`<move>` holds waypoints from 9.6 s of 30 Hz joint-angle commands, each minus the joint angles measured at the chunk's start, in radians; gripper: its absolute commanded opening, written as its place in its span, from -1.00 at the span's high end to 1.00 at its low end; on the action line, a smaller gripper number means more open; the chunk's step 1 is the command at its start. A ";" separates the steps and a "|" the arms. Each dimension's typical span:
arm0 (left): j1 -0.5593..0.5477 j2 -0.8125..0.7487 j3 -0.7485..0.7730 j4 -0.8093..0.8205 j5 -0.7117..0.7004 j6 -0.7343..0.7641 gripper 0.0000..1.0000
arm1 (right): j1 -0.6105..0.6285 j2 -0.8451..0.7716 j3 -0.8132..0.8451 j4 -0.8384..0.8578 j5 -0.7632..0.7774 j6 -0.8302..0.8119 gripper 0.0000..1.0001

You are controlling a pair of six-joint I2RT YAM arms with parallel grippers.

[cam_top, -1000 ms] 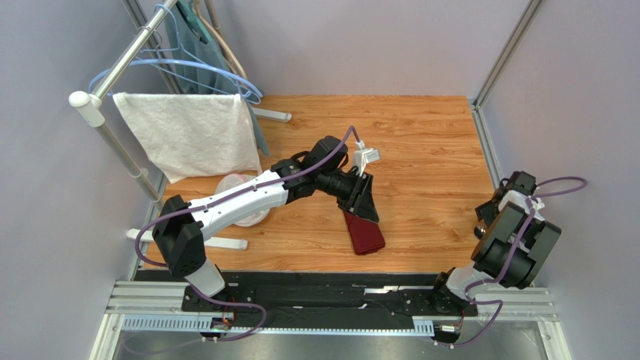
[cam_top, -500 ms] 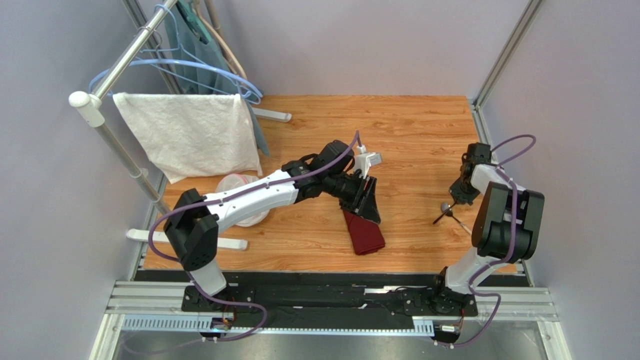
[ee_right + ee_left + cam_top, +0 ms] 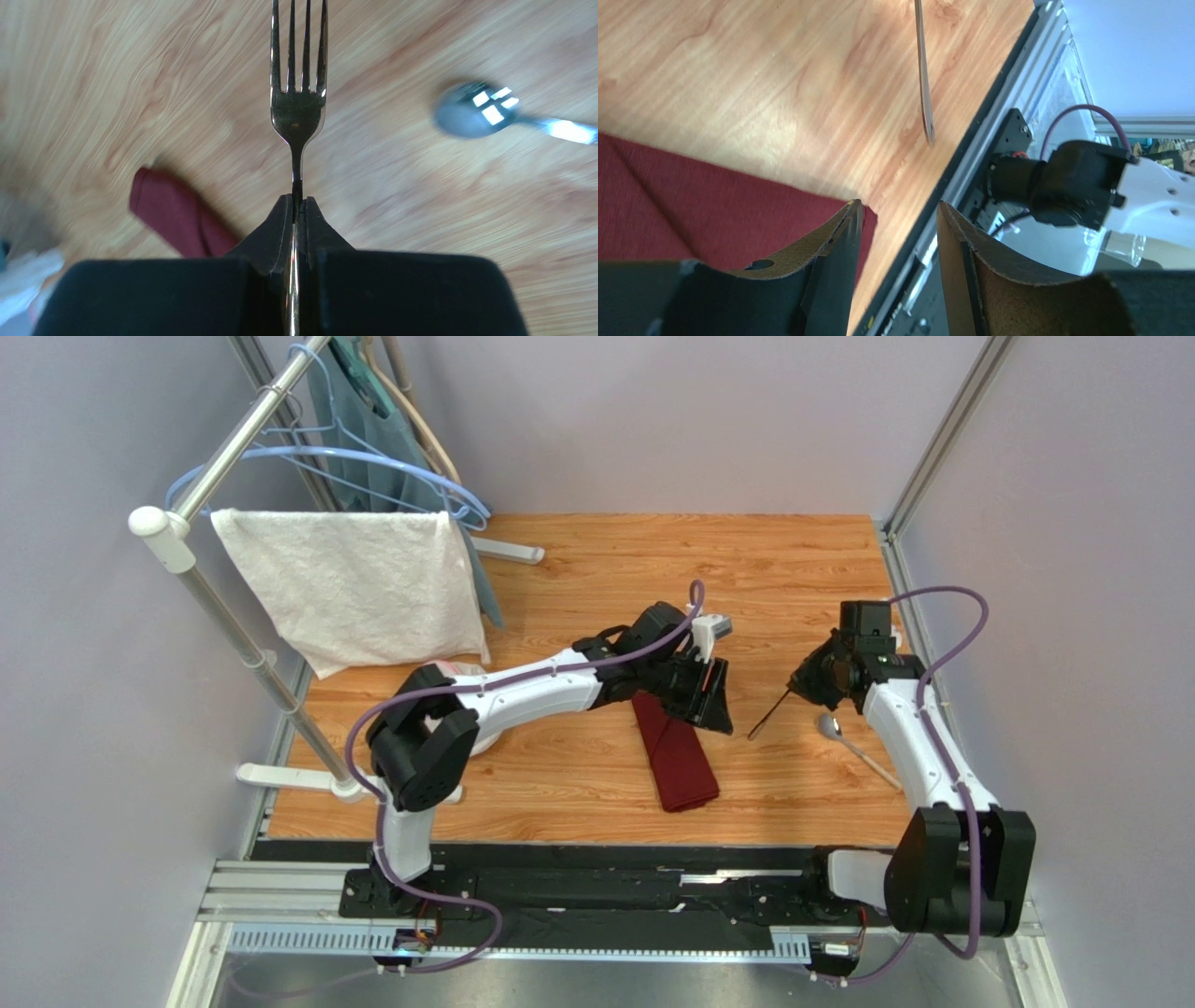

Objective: Fold the napkin into a case and place the utensils inside
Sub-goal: Pass from the right arm to the left, then pass from the left arm to the right, then insert the fork into the folded napkin.

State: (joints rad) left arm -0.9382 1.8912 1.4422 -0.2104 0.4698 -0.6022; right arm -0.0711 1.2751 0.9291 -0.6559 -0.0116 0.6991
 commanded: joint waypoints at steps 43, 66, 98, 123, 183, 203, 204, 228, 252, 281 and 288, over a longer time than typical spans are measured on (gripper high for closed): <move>0.131 -0.445 -0.301 -0.498 0.205 0.369 1.00 | 0.516 0.067 0.467 -0.425 -0.596 -1.616 0.26; 0.130 -0.537 -0.322 -0.512 0.178 0.397 1.00 | 0.542 0.168 0.412 -0.430 -0.685 -1.590 0.57; 0.134 -0.627 -0.218 -0.583 0.029 0.522 1.00 | 0.573 -0.008 0.114 -0.212 -0.840 -1.330 0.45; 0.141 -0.613 -0.206 -0.560 0.024 0.516 1.00 | 0.603 -0.166 0.033 -0.082 -0.720 -1.086 -0.12; 0.332 -0.281 -0.116 -0.084 0.057 0.051 0.94 | 0.515 -0.456 -0.308 -0.290 -0.401 0.154 1.00; 0.271 0.120 0.017 0.074 -0.016 0.025 1.00 | 0.344 -0.720 -0.470 -0.292 -0.481 0.292 1.00; 0.271 0.126 0.024 0.065 -0.014 0.025 1.00 | 0.344 -0.723 -0.476 -0.283 -0.491 0.296 1.00; 0.271 0.146 0.034 -0.053 -0.085 0.035 1.00 | 0.544 -0.793 -0.635 0.006 -0.401 0.580 1.00; 0.312 0.201 0.067 -0.093 -0.122 0.019 1.00 | 0.571 -0.757 -0.794 0.381 -0.358 0.663 1.00; 0.312 0.171 0.009 -0.043 -0.091 0.009 1.00 | 0.659 -0.336 -0.783 0.892 -0.280 0.691 1.00; 0.311 0.167 0.010 -0.041 -0.089 0.005 1.00 | 0.671 -0.269 -0.762 0.947 -0.258 0.692 1.00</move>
State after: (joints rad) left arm -0.6266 2.0941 1.4593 -0.2703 0.3679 -0.5869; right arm 0.5865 0.9874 0.1207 0.1848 -0.3107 1.3842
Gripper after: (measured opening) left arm 0.007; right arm 0.031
